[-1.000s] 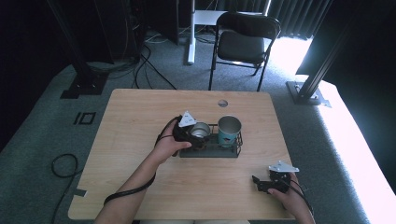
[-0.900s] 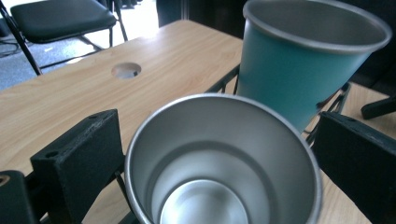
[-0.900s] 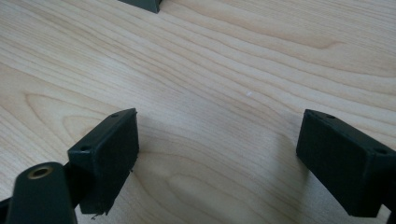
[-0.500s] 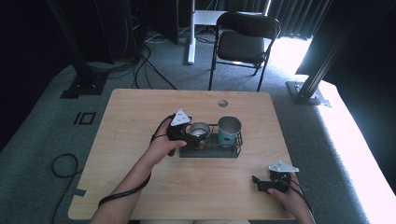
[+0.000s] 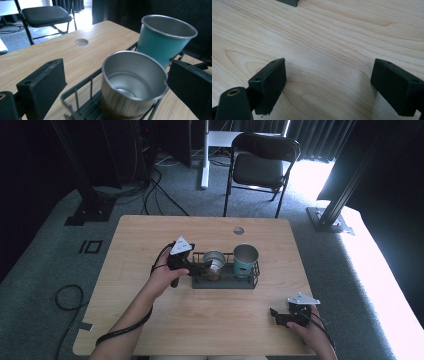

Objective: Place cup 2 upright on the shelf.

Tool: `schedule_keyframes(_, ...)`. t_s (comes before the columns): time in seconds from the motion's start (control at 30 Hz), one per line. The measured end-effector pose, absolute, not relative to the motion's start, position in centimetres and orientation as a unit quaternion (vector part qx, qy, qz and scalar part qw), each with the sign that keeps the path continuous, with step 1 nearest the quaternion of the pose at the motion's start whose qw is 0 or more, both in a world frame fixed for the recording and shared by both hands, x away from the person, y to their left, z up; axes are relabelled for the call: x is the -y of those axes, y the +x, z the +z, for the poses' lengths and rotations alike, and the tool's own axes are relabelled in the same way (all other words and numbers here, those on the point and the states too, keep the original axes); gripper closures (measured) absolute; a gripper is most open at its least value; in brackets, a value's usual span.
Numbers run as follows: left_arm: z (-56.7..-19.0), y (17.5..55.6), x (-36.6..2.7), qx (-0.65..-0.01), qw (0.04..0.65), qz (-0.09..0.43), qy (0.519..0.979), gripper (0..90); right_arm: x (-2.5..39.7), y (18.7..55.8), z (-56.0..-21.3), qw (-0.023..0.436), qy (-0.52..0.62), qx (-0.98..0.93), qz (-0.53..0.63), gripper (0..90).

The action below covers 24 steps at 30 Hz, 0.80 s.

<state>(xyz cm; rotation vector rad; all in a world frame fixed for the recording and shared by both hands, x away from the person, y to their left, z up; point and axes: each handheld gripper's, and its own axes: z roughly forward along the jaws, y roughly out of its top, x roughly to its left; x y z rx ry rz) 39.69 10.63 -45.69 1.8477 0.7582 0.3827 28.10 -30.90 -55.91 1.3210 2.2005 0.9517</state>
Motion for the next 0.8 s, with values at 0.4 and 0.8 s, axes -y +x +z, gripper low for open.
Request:
schedule_keyframes(0.4, -45.7, 39.4, -12.8, -0.332, 0.52, 0.172, 0.768, 2.7, 30.9, 28.1, -55.9, 0.201, 0.473, -0.787, 0.341, 12.6)
schedule_keyframes(0.8, -46.0, 39.2, -14.8, -0.346, 0.508, 0.183, 0.767, 2.7, 30.9, 28.1, -55.9, 0.201, 0.473, -0.787, 0.341, 12.5)
